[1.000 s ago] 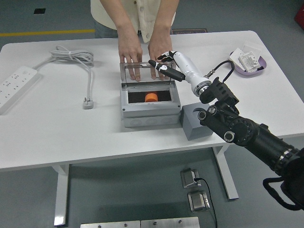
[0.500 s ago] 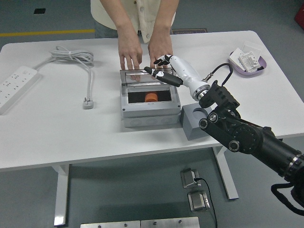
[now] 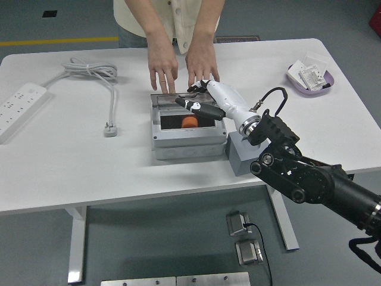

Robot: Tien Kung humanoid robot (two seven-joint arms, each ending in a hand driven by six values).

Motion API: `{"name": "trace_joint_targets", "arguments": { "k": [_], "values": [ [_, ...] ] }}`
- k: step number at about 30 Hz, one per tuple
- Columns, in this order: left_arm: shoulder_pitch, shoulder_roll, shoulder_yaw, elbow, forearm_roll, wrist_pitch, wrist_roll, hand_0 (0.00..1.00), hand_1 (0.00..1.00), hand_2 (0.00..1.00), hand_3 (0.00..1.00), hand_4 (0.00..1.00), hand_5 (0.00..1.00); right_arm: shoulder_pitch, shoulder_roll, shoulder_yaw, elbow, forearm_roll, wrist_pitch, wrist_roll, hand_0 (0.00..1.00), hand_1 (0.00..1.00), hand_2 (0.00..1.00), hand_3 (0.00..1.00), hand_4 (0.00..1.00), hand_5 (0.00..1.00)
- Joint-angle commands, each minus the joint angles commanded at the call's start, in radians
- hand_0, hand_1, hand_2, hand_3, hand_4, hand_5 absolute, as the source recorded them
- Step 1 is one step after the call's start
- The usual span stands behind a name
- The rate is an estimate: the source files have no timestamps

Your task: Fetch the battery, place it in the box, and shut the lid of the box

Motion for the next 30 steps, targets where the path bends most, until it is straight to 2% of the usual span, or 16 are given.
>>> {"name": "trace_joint_targets", "arguments": {
  "k": [11, 23, 27, 30],
  "values": [
    [0.002, -0.005, -0.001, 0.000, -0.005, 0.001, 0.000, 0.602, 0.672, 0.686, 0.729, 0.695, 0.469, -0.028, -0.022, -0.024, 0.065, -0.021, 0.005, -0.044, 0.809, 0.724, 0.715, 0.713, 0.998, 0.998],
    [0.003, -0.013, 0.002, 0.000, -0.013, 0.003, 0.000, 0.602, 0.672, 0.686, 0.728, 0.695, 0.469, -0.061, -0.044, -0.047, 0.108, -0.025, 0.004, -0.058, 0.802, 0.721, 0.716, 0.715, 0.989, 0.998],
    [0.005, -0.013, 0.001, 0.000, -0.013, 0.003, 0.000, 0.602, 0.672, 0.686, 0.728, 0.695, 0.469, -0.070, -0.046, -0.030, 0.105, -0.035, 0.012, -0.062, 0.802, 0.721, 0.716, 0.715, 0.989, 0.998],
    [0.006, -0.015, 0.002, 0.000, -0.015, 0.004, 0.000, 0.602, 0.672, 0.686, 0.728, 0.694, 0.469, -0.088, -0.050, 0.023, 0.111, -0.081, 0.036, -0.074, 0.798, 0.718, 0.713, 0.714, 0.984, 0.998]
  ]
}}
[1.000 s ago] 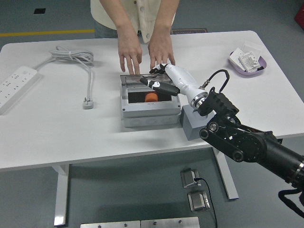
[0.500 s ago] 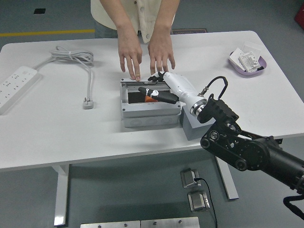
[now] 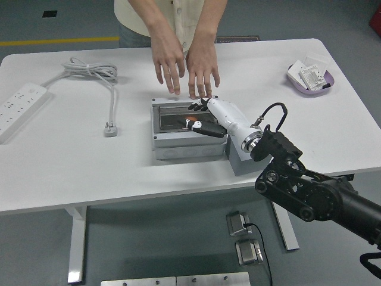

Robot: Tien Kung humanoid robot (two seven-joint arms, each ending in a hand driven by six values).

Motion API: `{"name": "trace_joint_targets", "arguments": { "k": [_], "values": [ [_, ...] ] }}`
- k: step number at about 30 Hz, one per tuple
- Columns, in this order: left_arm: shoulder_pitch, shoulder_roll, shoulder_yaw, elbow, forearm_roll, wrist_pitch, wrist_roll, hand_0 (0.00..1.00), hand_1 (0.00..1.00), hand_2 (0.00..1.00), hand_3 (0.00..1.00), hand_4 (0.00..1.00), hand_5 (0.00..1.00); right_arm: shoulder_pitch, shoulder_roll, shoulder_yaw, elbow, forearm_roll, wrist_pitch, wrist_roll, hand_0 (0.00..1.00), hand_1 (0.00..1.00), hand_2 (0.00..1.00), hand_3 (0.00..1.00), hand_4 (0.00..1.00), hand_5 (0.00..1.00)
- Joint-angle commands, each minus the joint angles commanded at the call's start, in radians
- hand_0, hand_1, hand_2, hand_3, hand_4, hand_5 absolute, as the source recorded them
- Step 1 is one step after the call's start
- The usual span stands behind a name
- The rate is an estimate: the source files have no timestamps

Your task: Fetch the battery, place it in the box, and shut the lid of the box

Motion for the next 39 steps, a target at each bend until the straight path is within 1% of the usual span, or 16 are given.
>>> {"name": "trace_joint_targets", "arguments": {
  "k": [4, 10, 12, 15, 19, 22, 23, 25, 28, 29, 32, 39],
  "values": [
    [0.005, -0.002, 0.005, 0.000, -0.009, 0.002, 0.001, 0.602, 0.672, 0.686, 0.728, 0.694, 0.469, -0.039, -0.017, 0.087, 0.027, -0.065, 0.032, -0.010, 0.798, 0.718, 0.713, 0.714, 0.984, 0.998],
    [0.015, -0.004, 0.013, 0.000, -0.021, 0.005, 0.004, 0.602, 0.672, 0.686, 0.728, 0.694, 0.470, -0.098, -0.052, 0.231, 0.098, -0.177, 0.059, -0.024, 0.801, 0.717, 0.711, 0.715, 0.984, 0.998],
    [0.016, -0.005, 0.014, 0.000, -0.024, 0.005, 0.004, 0.602, 0.672, 0.685, 0.728, 0.694, 0.470, -0.116, -0.061, 0.278, 0.119, -0.206, 0.064, -0.027, 0.782, 0.709, 0.693, 0.709, 0.981, 0.998],
    [0.017, -0.006, 0.015, 0.000, -0.026, 0.005, 0.003, 0.602, 0.672, 0.685, 0.728, 0.694, 0.470, -0.147, -0.068, 0.353, 0.154, -0.246, 0.062, -0.025, 0.782, 0.709, 0.693, 0.709, 0.981, 0.998],
    [0.020, -0.009, 0.019, 0.000, -0.030, 0.005, 0.003, 0.602, 0.672, 0.685, 0.728, 0.694, 0.467, -0.182, -0.060, 0.442, 0.190, -0.265, 0.030, -0.003, 0.774, 0.697, 0.681, 0.704, 0.989, 0.998],
    [0.023, -0.011, 0.025, 0.000, -0.037, 0.006, 0.003, 0.602, 0.672, 0.685, 0.728, 0.694, 0.467, -0.208, -0.044, 0.509, 0.213, -0.238, -0.009, 0.038, 0.774, 0.697, 0.681, 0.704, 0.989, 0.998],
    [0.025, -0.012, 0.027, 0.000, -0.041, 0.007, 0.003, 0.602, 0.672, 0.685, 0.728, 0.694, 0.468, -0.216, -0.040, 0.534, 0.218, -0.217, -0.025, 0.059, 0.748, 0.679, 0.665, 0.684, 0.993, 0.998],
    [0.030, -0.014, 0.034, 0.000, -0.051, 0.009, 0.002, 0.602, 0.672, 0.685, 0.728, 0.694, 0.468, -0.230, -0.034, 0.567, 0.220, -0.171, -0.053, 0.100, 0.748, 0.679, 0.665, 0.684, 0.993, 0.998],
    [0.039, -0.018, 0.045, 0.000, -0.066, 0.012, 0.002, 0.602, 0.672, 0.685, 0.728, 0.694, 0.468, -0.241, -0.029, 0.590, 0.212, -0.097, -0.081, 0.161, 0.748, 0.679, 0.665, 0.684, 0.993, 0.998],
    [0.043, -0.020, 0.050, 0.000, -0.070, 0.012, 0.003, 0.603, 0.672, 0.685, 0.729, 0.694, 0.466, -0.244, -0.029, 0.594, 0.206, -0.067, -0.086, 0.184, 0.665, 0.622, 0.636, 0.669, 0.989, 0.998],
    [0.053, -0.021, 0.059, 0.000, -0.080, 0.015, 0.004, 0.603, 0.672, 0.685, 0.729, 0.694, 0.466, -0.251, -0.026, 0.609, 0.190, 0.024, -0.082, 0.249, 0.665, 0.622, 0.636, 0.669, 0.989, 0.998],
    [0.056, -0.014, 0.059, 0.000, -0.080, 0.016, -0.001, 0.602, 0.672, 0.685, 0.729, 0.695, 0.466, -0.270, -0.026, 0.623, 0.175, 0.230, -0.051, 0.357, 0.666, 0.613, 0.629, 0.667, 0.992, 0.998]
  ]
}}
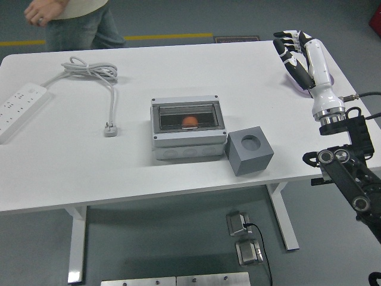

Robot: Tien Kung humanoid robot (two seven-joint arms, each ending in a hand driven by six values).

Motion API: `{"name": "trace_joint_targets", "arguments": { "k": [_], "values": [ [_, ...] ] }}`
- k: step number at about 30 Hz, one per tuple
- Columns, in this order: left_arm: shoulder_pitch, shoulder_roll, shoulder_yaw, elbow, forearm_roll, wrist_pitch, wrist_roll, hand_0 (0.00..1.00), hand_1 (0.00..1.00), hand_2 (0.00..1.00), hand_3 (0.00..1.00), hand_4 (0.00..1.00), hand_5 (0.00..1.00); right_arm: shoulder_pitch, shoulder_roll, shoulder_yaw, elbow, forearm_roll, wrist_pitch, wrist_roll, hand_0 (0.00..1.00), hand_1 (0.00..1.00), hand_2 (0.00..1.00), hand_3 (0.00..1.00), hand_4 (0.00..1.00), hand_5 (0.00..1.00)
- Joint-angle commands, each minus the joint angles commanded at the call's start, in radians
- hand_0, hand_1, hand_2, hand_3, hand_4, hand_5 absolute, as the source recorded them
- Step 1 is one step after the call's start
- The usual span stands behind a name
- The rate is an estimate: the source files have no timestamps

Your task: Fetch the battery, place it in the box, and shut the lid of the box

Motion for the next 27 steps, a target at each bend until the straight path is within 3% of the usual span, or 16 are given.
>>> {"name": "trace_joint_targets", "arguments": {
  "k": [1, 2, 6, 7, 13, 14, 19, 20, 25, 26, 27],
  "values": [
    [0.000, 0.001, 0.000, 0.000, 0.000, 0.000, 0.000, 0.602, 0.672, 0.685, 0.729, 0.695, 0.466, -0.004, 0.001, 0.000, 0.000, 0.030, 0.004, 0.014, 0.666, 0.613, 0.629, 0.667, 0.992, 0.998],
    [0.001, 0.002, 0.001, 0.000, -0.001, 0.000, -0.001, 0.607, 0.672, 0.685, 0.729, 0.695, 0.466, -0.009, 0.003, 0.000, 0.000, 0.064, 0.008, 0.030, 0.709, 0.657, 0.679, 0.687, 0.998, 0.873],
    [0.007, 0.006, 0.005, 0.000, -0.005, 0.002, 0.001, 0.607, 0.672, 0.685, 0.729, 0.695, 0.466, -0.018, 0.010, -0.006, 0.006, 0.181, 0.018, 0.054, 0.709, 0.657, 0.679, 0.687, 0.998, 0.873],
    [0.009, 0.007, 0.006, 0.000, -0.007, 0.003, 0.001, 0.610, 0.672, 0.685, 0.728, 0.695, 0.466, -0.019, 0.012, -0.008, 0.008, 0.209, 0.020, 0.054, 0.740, 0.677, 0.696, 0.692, 0.998, 0.781],
    [0.011, 0.014, 0.006, 0.000, -0.004, 0.010, -0.005, 0.610, 0.672, 0.685, 0.728, 0.695, 0.466, -0.023, 0.020, -0.019, 0.014, 0.323, 0.043, 0.063, 0.740, 0.677, 0.696, 0.692, 0.998, 0.781],
    [0.011, 0.015, 0.006, 0.000, -0.003, 0.011, -0.007, 0.610, 0.672, 0.686, 0.728, 0.697, 0.466, -0.023, 0.021, -0.023, 0.014, 0.338, 0.052, 0.070, 0.753, 0.694, 0.706, 0.699, 0.903, 0.441],
    [0.014, 0.019, 0.007, 0.000, -0.002, 0.015, -0.011, 0.610, 0.672, 0.686, 0.728, 0.697, 0.466, -0.025, 0.022, -0.038, 0.013, 0.374, 0.096, 0.106, 0.753, 0.694, 0.706, 0.699, 0.903, 0.441],
    [0.015, 0.019, 0.007, 0.000, -0.002, 0.016, -0.011, 0.612, 0.672, 0.686, 0.727, 0.698, 0.466, -0.025, 0.022, -0.042, 0.013, 0.377, 0.101, 0.110, 0.768, 0.701, 0.714, 0.691, 0.857, 0.374],
    [0.021, 0.021, 0.009, 0.000, 0.001, 0.015, -0.012, 0.612, 0.672, 0.686, 0.727, 0.698, 0.466, -0.021, 0.019, -0.060, 0.012, 0.371, 0.108, 0.103, 0.768, 0.701, 0.714, 0.691, 0.857, 0.374],
    [0.022, 0.021, 0.009, 0.000, 0.003, 0.015, -0.012, 0.613, 0.672, 0.685, 0.726, 0.702, 0.466, -0.020, 0.019, -0.063, 0.011, 0.368, 0.107, 0.100, 0.836, 0.744, 0.723, 0.677, 0.650, 0.322],
    [0.023, 0.023, 0.009, 0.000, 0.005, 0.015, -0.012, 0.613, 0.672, 0.685, 0.726, 0.702, 0.466, -0.018, 0.019, -0.066, 0.010, 0.364, 0.105, 0.095, 0.836, 0.744, 0.723, 0.677, 0.650, 0.322]
  ]
}}
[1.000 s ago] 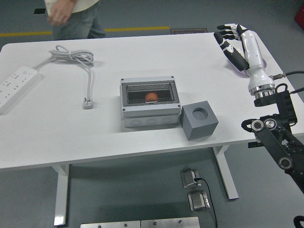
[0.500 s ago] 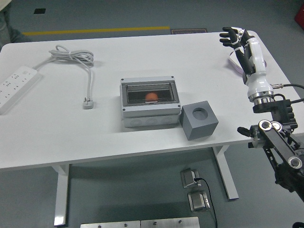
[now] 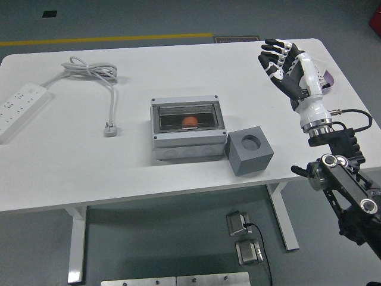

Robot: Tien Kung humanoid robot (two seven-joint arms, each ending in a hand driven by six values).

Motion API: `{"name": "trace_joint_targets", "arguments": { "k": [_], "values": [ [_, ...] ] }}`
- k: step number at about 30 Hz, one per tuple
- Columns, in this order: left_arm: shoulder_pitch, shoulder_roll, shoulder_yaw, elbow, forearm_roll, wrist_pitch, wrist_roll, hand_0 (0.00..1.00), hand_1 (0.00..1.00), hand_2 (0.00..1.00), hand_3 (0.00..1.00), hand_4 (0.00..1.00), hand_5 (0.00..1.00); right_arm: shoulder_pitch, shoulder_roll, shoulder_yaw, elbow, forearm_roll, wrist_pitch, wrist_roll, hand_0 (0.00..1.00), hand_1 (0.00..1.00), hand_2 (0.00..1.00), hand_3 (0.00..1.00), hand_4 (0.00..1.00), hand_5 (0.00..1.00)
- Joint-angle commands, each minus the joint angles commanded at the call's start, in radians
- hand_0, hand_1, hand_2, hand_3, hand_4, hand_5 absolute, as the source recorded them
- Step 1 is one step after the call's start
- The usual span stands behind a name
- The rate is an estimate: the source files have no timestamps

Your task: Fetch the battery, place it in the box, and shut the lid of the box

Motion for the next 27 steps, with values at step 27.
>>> {"name": "trace_joint_targets", "arguments": {
  "k": [27],
  "values": [
    [0.023, -0.004, 0.005, 0.000, -0.045, 0.006, -0.009, 0.617, 0.668, 0.686, 0.723, 0.706, 0.462, 0.000, 0.015, 0.051, 0.003, -0.101, 0.004, -0.019, 0.881, 0.773, 0.749, 0.724, 0.857, 0.386]
  ]
}}
